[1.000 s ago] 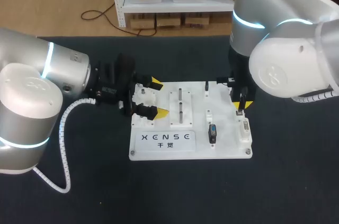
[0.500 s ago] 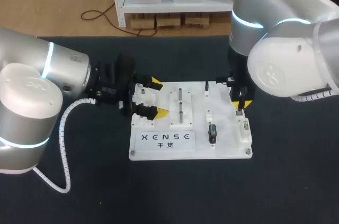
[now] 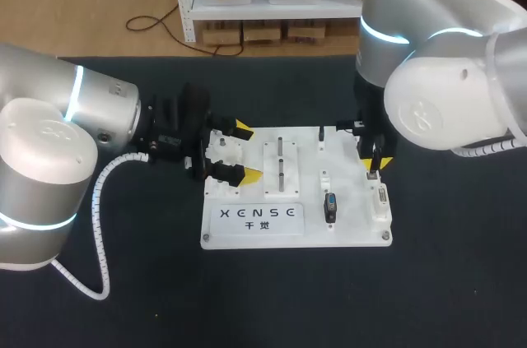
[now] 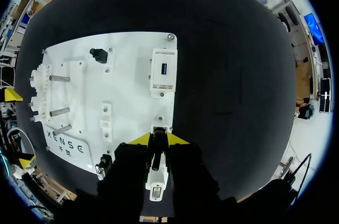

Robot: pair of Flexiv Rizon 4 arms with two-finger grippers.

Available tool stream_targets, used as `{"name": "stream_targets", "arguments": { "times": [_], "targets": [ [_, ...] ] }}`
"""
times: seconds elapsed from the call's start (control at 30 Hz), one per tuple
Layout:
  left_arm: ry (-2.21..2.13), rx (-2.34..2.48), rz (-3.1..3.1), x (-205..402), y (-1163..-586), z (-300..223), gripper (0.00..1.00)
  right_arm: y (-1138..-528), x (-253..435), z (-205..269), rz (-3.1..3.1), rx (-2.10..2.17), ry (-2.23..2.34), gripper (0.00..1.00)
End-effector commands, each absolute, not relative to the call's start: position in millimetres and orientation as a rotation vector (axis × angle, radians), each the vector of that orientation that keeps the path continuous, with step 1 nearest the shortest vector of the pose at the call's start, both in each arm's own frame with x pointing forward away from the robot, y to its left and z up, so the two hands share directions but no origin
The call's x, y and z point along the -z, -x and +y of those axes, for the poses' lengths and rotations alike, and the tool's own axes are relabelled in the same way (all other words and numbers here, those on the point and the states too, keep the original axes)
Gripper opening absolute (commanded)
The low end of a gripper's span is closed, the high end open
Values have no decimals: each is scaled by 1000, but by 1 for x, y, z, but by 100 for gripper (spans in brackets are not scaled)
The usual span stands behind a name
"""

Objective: Insert the Ethernet cable into its matching sockets.

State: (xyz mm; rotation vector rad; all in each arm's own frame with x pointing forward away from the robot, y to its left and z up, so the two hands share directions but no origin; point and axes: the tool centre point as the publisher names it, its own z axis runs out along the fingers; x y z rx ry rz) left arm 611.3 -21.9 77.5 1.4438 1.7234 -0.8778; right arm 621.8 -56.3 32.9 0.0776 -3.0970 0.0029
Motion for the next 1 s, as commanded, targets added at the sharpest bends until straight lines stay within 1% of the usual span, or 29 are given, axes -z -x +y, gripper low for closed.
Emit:
{"name": "stream_targets", "arguments": {
  "times": [0.03, 0.23, 1.0],
  "targets": [
    [-1443, 879, 1719, -76, -612, -21, 100, -622, -29, -56, -3097, -6, -77, 0],
    [-1443, 879, 1719, -76, -612, -21, 100, -624, -33, -58, -3107, -10, -76, 0],
    [-1443, 879, 1719, -76, -612, -21, 100, -624, -16, -60, -3089, -15, -90, 0]
  ]
}}
